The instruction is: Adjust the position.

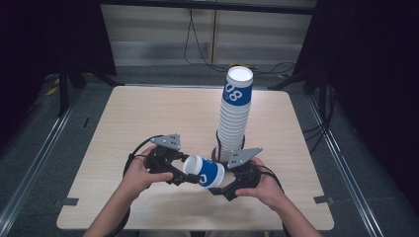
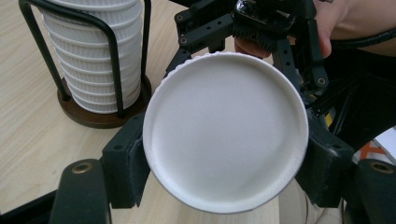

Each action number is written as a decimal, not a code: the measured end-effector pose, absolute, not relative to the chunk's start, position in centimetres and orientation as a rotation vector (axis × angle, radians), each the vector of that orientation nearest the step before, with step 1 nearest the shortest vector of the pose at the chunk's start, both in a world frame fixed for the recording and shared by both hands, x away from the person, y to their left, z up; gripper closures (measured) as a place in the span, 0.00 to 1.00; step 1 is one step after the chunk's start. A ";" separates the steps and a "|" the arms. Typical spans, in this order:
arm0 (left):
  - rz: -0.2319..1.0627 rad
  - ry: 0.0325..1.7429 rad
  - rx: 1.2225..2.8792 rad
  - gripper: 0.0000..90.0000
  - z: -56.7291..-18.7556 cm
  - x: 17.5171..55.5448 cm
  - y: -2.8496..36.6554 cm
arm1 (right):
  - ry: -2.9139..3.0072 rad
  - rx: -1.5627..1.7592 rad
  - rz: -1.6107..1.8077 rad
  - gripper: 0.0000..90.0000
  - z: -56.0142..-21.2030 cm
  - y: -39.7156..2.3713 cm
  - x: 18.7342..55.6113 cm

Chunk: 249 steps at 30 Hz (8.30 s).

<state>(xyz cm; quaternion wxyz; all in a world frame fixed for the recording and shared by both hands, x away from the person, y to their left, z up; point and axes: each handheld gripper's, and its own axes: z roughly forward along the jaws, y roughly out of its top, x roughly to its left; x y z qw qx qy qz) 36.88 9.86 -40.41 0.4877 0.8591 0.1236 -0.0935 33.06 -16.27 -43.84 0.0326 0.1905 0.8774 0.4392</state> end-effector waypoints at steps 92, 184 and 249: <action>-0.064 0.197 2.316 0.20 -39.8 35.5 10.6 | 2.741 0.476 1.299 0.23 -43.6 -15.4 32.8; 0.037 0.038 2.756 0.30 -42.3 33.4 7.4 | 2.976 0.247 0.784 0.22 -42.5 -11.0 33.4; -0.040 0.130 2.588 0.35 -42.4 34.7 9.8 | 2.811 0.358 1.261 0.14 -43.0 -14.3 33.0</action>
